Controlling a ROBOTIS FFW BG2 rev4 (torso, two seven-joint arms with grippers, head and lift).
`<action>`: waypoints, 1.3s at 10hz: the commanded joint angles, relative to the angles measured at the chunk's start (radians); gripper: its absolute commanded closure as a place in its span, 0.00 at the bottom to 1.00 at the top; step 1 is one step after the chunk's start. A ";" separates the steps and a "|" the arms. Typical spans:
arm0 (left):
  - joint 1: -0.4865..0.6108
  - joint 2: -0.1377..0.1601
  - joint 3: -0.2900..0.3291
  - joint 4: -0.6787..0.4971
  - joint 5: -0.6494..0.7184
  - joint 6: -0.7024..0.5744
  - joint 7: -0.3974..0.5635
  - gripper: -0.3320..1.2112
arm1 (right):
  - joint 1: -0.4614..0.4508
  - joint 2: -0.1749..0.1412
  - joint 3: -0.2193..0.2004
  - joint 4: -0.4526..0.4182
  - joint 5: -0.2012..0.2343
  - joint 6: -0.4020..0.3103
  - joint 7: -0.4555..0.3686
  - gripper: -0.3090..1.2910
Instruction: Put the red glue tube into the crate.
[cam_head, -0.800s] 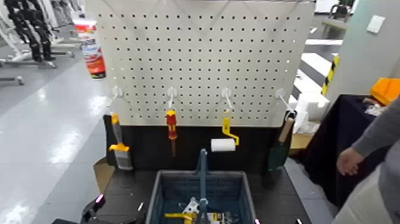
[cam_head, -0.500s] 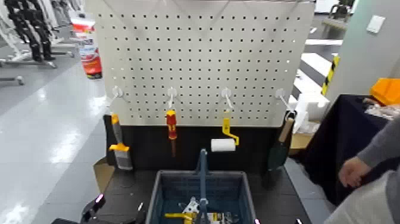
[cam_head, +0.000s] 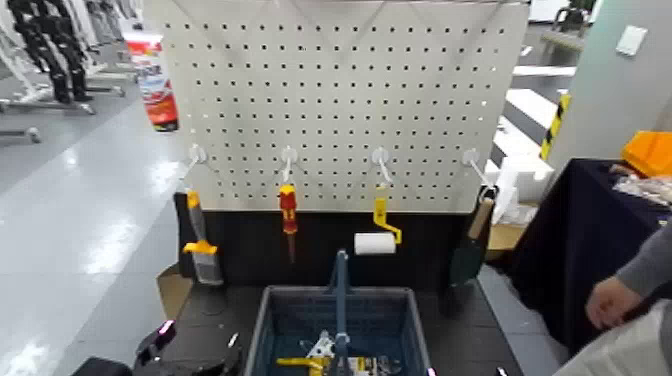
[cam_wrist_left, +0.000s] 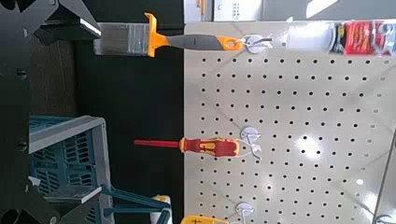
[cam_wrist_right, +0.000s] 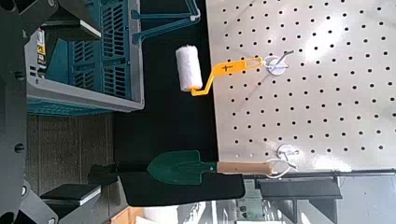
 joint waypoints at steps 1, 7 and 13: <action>-0.054 -0.002 0.045 -0.040 0.001 0.106 -0.062 0.30 | -0.002 0.000 0.002 0.000 -0.002 0.000 0.000 0.28; -0.215 0.026 0.179 -0.059 0.066 0.259 -0.255 0.33 | -0.020 0.000 0.009 0.009 -0.009 0.006 0.003 0.28; -0.374 0.080 0.275 -0.056 0.113 0.393 -0.400 0.33 | -0.031 0.000 0.014 0.015 -0.019 0.006 0.012 0.28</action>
